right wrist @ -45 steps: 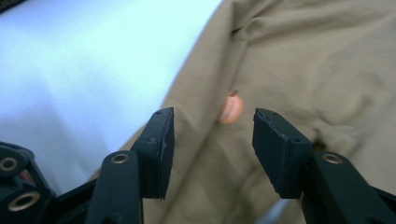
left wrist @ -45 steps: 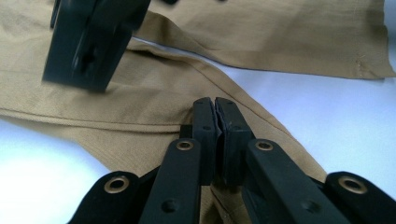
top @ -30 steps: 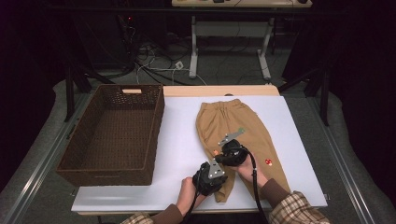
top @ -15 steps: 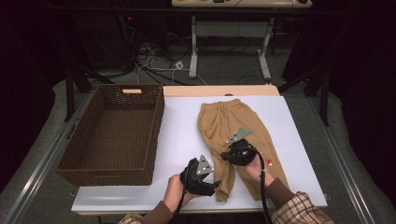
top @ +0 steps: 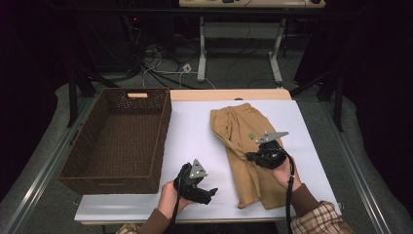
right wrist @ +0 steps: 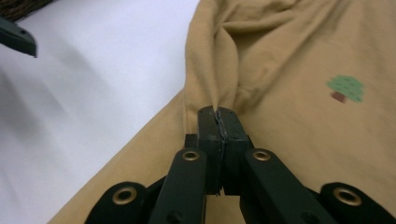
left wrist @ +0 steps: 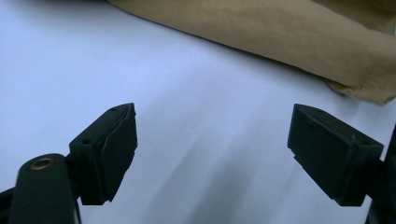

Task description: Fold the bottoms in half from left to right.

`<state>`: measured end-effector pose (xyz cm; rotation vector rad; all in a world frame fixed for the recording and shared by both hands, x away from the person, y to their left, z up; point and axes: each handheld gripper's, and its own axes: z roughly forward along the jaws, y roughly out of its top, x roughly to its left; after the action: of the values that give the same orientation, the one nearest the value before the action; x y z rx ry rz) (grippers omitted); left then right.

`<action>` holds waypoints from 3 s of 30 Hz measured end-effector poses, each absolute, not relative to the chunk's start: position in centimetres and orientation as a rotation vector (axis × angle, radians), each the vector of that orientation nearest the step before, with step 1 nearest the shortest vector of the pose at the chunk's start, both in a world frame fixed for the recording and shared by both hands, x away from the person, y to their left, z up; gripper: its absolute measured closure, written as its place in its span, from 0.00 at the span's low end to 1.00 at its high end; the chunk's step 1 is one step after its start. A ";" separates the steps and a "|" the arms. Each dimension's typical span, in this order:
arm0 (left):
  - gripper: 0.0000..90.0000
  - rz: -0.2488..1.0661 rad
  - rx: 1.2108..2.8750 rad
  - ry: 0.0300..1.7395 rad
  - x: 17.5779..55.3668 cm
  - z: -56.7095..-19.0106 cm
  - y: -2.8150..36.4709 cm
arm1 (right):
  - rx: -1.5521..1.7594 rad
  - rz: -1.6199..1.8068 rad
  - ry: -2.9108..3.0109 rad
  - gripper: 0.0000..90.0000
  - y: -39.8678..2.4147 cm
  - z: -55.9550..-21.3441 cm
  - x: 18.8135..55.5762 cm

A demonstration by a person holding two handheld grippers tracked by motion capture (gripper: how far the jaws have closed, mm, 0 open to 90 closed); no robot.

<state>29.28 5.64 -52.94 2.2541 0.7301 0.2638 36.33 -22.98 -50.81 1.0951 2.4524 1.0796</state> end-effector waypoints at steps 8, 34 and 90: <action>0.16 0.258 2.252 0.735 29.3 -53.2 6.2 | 1.206 1.059 2.370 1.00 -26.2 -50.4 36.7; 0.17 0.249 2.277 0.714 29.4 -53.3 6.1 | 1.199 0.864 2.369 0.64 -28.4 -52.1 37.9; 0.17 0.260 2.282 0.711 29.4 -53.2 6.1 | 1.379 0.875 2.126 0.97 -31.1 -52.8 41.1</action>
<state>29.39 6.12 -53.19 2.2816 0.7114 0.2601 41.06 -31.10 -52.78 1.3787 2.1261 0.8751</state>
